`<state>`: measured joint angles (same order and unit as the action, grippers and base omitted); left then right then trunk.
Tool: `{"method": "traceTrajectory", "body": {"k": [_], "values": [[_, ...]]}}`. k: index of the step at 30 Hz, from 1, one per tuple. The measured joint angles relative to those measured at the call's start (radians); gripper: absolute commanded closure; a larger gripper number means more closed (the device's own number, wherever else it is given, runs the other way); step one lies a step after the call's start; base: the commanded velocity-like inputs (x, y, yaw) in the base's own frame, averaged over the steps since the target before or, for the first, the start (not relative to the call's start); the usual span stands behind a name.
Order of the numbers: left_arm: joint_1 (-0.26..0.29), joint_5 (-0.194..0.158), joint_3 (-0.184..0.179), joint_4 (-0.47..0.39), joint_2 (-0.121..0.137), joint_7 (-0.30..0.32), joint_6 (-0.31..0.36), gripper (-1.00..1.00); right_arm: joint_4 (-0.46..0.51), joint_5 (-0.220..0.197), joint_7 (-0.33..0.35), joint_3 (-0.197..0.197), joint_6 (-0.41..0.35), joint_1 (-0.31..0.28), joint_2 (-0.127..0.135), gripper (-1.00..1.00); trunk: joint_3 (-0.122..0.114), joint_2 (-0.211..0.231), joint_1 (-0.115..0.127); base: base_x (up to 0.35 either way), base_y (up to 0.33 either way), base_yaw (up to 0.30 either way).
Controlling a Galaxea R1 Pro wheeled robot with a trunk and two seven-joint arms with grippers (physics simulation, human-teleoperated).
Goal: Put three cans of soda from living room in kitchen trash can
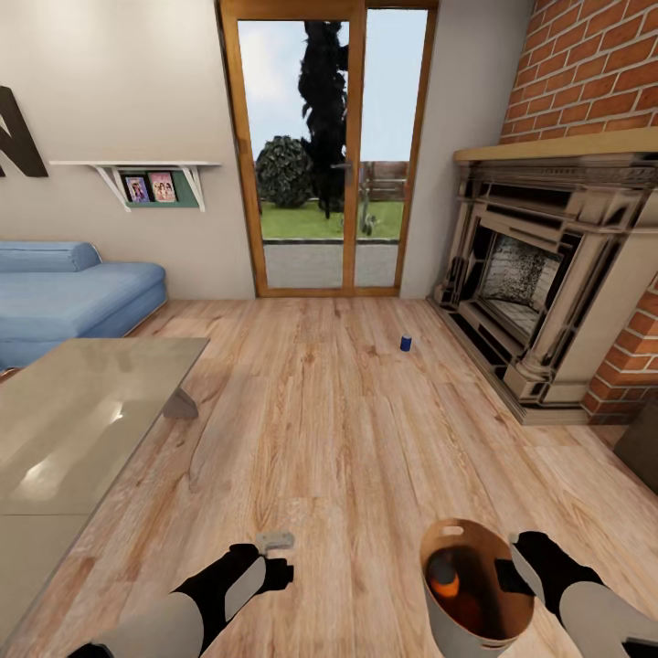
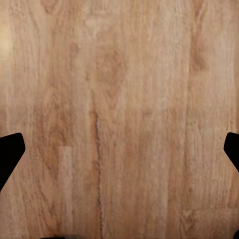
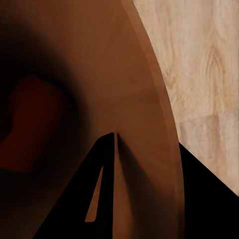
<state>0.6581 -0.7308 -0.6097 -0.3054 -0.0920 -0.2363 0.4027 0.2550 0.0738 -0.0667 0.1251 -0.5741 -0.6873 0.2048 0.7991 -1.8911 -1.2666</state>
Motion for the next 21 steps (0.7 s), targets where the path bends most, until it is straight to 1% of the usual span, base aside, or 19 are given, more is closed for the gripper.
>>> {"method": "traceTrajectory", "body": {"k": [2,3,5,6,7,12,16,18,21], "values": [[0.0,0.0,0.0,0.0,0.0,0.0,-0.001,-1.0,0.002,0.003,0.001,0.001,0.018,0.003,-0.001,1.0,0.0,0.0,0.0,0.0,0.0,0.0],[0.0,0.0,-0.001,0.0,0.0,0.0,-0.001,-1.0,-0.001,0.001,0.002,0.002,0.056,0.009,-0.001,1.0,0.0,0.0,0.0,0.0,0.0,0.0],[0.0,0.001,-0.001,0.0,0.0,0.0,-0.002,-1.0,-0.003,0.002,0.002,0.002,0.104,0.017,-0.002,1.0,0.0,0.0,0.0,0.0,0.0,0.0],[0.0,0.001,-0.001,-0.001,0.001,0.001,-0.002,-1.0,-0.008,-0.001,0.003,-0.001,0.151,0.025,-0.002,1.0,0.0,0.0,0.0,0.0,0.0,0.0],[0.0,0.001,-0.001,-0.002,0.001,0.001,-0.002,-1.0,-0.005,0.001,0.005,0.003,0.171,0.028,-0.002,1.0,0.0,0.0,0.0,0.0,0.0,0.0],[0.0,0.001,-0.001,-0.008,0.001,0.001,-0.002,-1.0,-0.008,0.001,0.002,-0.003,0.197,0.033,-0.006,1.0,0.0,0.0,0.0,0.0,0.0,0.0],[0.0,0.001,-0.001,-0.01,0.001,0.002,-0.002,-1.0,-0.009,-0.003,0.0,-0.005,0.201,0.034,-0.014,1.0,0.0,0.0,0.0,0.0,0.0,0.0],[0.0,0.001,-0.001,-0.01,0.001,0.003,-0.003,-1.0,-0.008,0.002,-0.001,-0.007,0.2,0.034,-0.016,1.0,0.0,0.0,0.0,0.0,0.0,0.0],[0.0,0.001,-0.001,-0.01,0.002,0.02,-0.013,-1.0,-0.006,0.0,0.0,-0.004,0.2,0.034,-0.016,1.0,0.0,0.0,0.0,0.068,0.0,0.0]]}}
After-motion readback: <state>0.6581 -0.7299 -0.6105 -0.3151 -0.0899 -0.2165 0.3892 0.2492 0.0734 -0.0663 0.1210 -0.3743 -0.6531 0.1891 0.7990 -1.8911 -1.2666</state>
